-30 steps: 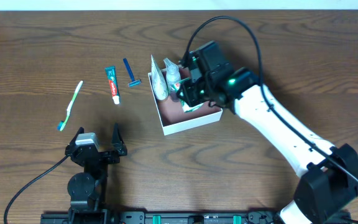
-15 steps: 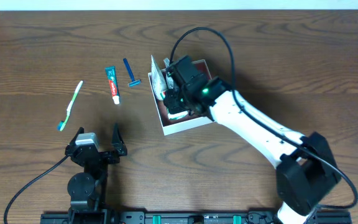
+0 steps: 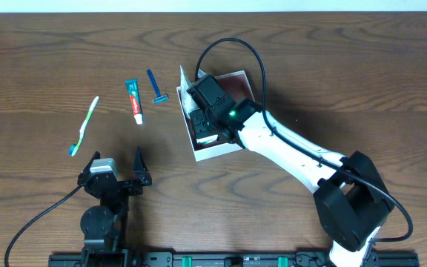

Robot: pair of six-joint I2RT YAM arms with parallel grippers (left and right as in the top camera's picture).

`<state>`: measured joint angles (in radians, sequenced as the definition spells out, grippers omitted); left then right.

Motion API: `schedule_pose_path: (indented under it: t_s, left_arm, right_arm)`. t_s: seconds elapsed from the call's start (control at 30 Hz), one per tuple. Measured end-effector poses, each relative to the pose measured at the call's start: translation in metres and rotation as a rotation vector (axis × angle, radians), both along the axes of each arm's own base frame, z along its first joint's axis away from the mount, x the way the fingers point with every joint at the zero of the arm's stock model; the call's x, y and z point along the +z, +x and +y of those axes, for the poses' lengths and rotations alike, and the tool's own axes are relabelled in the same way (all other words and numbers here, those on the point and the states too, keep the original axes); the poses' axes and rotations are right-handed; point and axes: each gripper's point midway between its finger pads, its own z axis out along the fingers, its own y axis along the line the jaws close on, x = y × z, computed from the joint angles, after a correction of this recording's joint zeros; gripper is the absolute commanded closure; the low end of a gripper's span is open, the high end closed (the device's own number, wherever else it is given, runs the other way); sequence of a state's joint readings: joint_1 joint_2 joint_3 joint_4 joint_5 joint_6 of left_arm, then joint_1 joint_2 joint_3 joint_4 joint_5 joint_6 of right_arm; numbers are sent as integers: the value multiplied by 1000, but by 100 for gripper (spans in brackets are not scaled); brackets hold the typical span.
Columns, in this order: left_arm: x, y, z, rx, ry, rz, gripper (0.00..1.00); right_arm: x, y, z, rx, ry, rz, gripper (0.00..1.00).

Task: Pack container
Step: 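Lower the soap box into the white box beside the lotion tube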

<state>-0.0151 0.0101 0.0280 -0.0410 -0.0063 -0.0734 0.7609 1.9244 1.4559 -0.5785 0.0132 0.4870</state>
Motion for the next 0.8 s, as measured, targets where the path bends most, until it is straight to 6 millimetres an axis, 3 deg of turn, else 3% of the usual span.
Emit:
schedule_pose_path:
  t_s: [0.13, 0.27, 0.63, 0.8]
  left_arm:
    - [0, 0, 0, 0, 0, 0, 2]
    - [0, 0, 0, 0, 0, 0, 2]
    - [0, 0, 0, 0, 0, 0, 2]
    - [0, 0, 0, 0, 0, 0, 2]
  right_arm:
    - [-3, 2, -1, -6, -11, -4, 84]
    - [-13, 3, -2, -11, -30, 2, 84]
    - [-13, 5, -2, -15, -30, -5, 82]
    - [-13, 4, 0, -12, -31, -8, 68]
